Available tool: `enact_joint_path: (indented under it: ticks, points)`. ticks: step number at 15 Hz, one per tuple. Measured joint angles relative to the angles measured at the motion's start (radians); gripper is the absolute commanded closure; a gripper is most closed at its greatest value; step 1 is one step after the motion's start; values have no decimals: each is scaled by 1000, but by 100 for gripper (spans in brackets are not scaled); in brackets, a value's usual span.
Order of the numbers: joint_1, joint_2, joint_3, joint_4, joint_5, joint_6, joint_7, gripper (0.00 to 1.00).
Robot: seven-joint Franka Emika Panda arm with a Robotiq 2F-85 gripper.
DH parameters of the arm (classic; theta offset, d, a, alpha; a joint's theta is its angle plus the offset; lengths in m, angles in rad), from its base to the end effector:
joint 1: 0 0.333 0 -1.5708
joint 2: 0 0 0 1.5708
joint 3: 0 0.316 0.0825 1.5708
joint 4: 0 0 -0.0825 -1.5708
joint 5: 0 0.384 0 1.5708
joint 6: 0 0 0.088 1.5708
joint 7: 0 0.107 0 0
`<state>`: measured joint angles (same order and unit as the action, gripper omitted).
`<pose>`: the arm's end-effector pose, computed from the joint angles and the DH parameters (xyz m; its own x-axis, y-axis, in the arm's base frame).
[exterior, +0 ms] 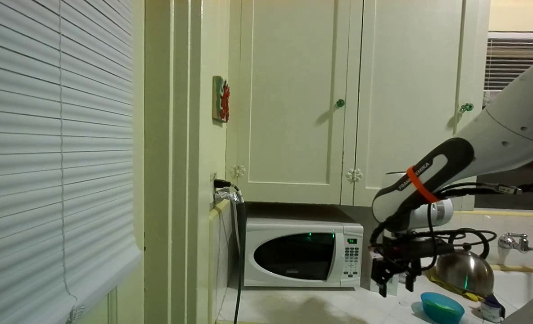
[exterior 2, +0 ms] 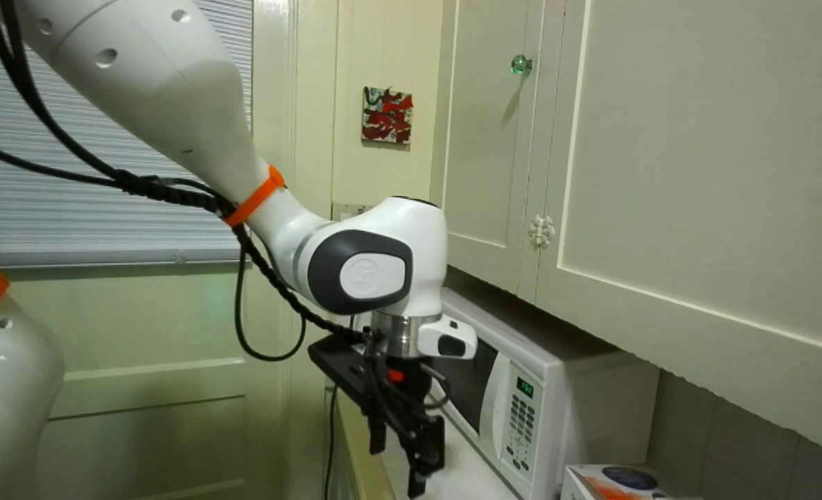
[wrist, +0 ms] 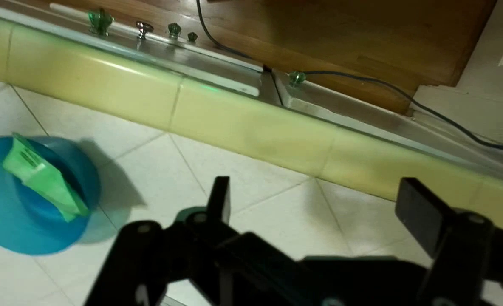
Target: Put the bowl over the microwave
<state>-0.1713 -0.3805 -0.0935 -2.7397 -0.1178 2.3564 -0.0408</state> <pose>0.3633 -0.0976 0.3351 0.9910 -0.1335 -0.0068 -0.1331 -0.9899 0.0480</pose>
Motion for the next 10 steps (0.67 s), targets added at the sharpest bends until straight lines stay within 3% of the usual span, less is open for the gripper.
enact_joint_path:
  ticks: [2,5,10]
  points:
    - [36,-2,83,1,-48,0,53,0]
    - [34,4,164,-5,-194,-1,168,0]
    - [19,18,173,-7,-239,-3,219,0]
